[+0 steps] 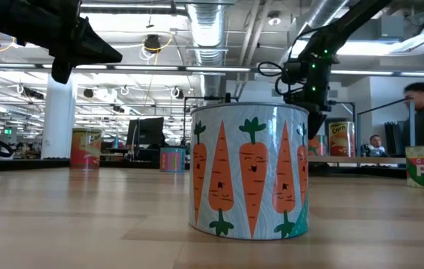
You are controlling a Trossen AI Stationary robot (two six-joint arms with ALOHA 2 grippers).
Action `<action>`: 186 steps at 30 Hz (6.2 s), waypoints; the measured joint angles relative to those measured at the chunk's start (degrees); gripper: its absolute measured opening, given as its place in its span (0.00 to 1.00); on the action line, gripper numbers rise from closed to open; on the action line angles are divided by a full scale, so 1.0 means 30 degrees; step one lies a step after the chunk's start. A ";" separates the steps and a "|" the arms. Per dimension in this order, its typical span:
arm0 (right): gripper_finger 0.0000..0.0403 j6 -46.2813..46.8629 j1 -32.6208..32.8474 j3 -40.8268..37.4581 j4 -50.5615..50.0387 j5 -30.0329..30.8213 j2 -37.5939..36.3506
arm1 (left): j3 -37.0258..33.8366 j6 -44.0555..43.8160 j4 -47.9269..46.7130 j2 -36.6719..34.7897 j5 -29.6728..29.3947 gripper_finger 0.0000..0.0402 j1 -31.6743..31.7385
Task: Pick and place cans onto a shelf
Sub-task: Put the canned orange on the shelf, then put the top canned peaches on the shelf
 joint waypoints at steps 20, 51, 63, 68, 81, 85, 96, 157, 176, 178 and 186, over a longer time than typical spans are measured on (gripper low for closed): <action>0.14 0.0721 0.0306 0.0000 0.0042 -0.0495 -0.0008 | 0.0007 0.0109 -0.0064 0.0000 0.0012 0.00 0.0000; 0.01 0.5649 0.5432 -0.6579 1.1896 -0.8231 -1.0785 | 0.3213 0.2941 -0.2281 0.0284 0.5994 0.00 0.6531; 0.02 0.9551 0.9131 -1.0138 1.7364 -0.5259 -1.2767 | 1.0456 0.4074 -1.3125 0.4585 1.0799 0.00 1.1177; 0.03 0.9530 0.9264 -1.0149 1.7264 -0.5259 -1.3384 | 1.2507 0.5984 -1.6538 0.6424 1.4324 0.00 1.1832; 0.03 0.8663 0.9253 -1.0142 1.4710 -0.4983 -1.4544 | 1.4932 0.9533 -1.7344 1.0214 1.6779 0.00 0.8465; 0.03 0.8566 0.9253 -1.0142 1.4387 -0.4983 -1.4538 | 1.4987 1.0304 -1.5067 1.1393 1.6769 0.00 0.7119; 0.03 0.8167 0.9253 -1.0142 1.3155 -0.5046 -1.4531 | 1.4979 1.2537 -0.9509 1.6364 1.6996 0.13 0.5264; 0.03 0.9528 1.0691 -1.0105 1.1792 -0.5374 -1.7236 | 2.2623 1.5462 -1.1991 2.0611 1.7178 0.00 0.7210; 0.03 0.9704 0.9259 -1.0098 1.1395 -0.2746 -1.9303 | 3.2130 1.1558 -1.1598 2.7325 1.5353 0.00 0.9564; 0.03 0.9725 0.9251 -1.0098 1.1387 -0.2504 -1.9340 | 3.2505 1.1643 -1.1826 2.7983 1.4115 0.00 0.9688; 0.03 0.9734 0.9146 -1.0098 1.1409 -0.1946 -1.9405 | 3.2578 1.2500 -1.0873 2.9259 1.1858 0.00 1.0010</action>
